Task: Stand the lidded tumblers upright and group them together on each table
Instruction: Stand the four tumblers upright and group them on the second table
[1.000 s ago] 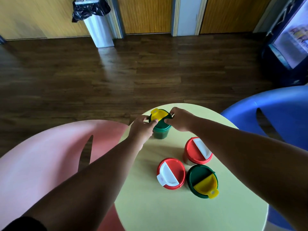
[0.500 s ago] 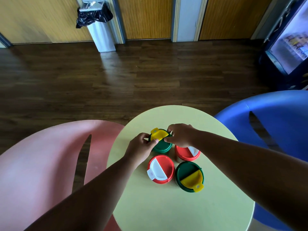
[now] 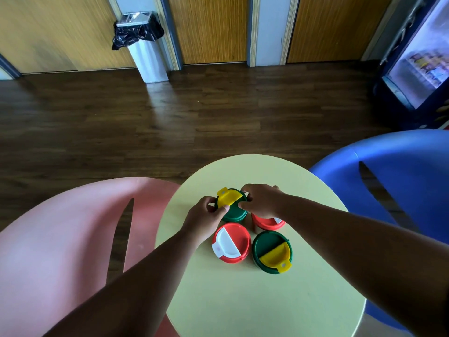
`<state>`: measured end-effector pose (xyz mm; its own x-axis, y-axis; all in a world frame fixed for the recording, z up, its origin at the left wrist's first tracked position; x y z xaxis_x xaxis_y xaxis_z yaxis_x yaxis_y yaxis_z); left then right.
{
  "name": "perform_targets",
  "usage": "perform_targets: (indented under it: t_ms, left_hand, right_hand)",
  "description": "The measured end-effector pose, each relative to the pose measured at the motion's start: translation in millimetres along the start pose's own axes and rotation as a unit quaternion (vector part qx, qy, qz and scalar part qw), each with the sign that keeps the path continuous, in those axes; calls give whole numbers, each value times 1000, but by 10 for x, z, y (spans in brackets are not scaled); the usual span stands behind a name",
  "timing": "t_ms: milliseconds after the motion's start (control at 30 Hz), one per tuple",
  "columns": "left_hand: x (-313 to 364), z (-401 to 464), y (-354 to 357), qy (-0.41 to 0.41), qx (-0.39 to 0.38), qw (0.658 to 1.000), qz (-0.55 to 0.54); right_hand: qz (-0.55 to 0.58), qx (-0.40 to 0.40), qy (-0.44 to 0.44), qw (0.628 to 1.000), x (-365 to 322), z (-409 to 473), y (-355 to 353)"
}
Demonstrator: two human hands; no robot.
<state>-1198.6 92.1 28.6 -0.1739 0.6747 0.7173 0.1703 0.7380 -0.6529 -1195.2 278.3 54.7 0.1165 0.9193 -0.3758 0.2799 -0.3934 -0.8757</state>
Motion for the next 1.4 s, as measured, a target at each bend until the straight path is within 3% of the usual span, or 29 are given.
perform_targets:
  t_ms: [567, 700, 800, 933, 1100, 1233, 1400]
  left_hand:
    - [33, -40, 10, -7, -7, 1000, 8]
    - [13, -124, -28, -13, -8, 1000, 3]
    - [-53, -248, -123, -3, 41, 999, 14]
    - [-125, -544, -198, 59, 69, 995, 39]
    - [-68, -856, -67, 130, 15, 984, 125]
    - [-86, -918, 7, 142, -6, 979, 148]
    - [-90, -926, 49, 139, 37, 981, 131]
  right_hand:
    - [7, -2, 10, 1000, 27, -122, -32]
    - [1, 50, 8, 999, 92, -232, -123]
    - [7, 78, 22, 997, 244, -378, -196]
    - [18, 29, 57, 998, 442, -507, -140]
    - [39, -24, 29, 999, 477, -529, -75]
    - [36, -30, -5, 999, 528, -458, -86]
    - [33, -45, -36, 998, 555, -402, -101]
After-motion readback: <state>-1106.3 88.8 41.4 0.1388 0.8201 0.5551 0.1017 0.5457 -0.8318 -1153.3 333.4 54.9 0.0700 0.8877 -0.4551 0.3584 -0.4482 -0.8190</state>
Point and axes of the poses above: each hand's wrist, its own z-axis towards the middle knuckle, its own y-axis out of the palm, x = y × z, the point moved 5 cm from there along z, towards the middle knuckle, and after that the axes turned 11 degrees about x, right-handed, at the moved point
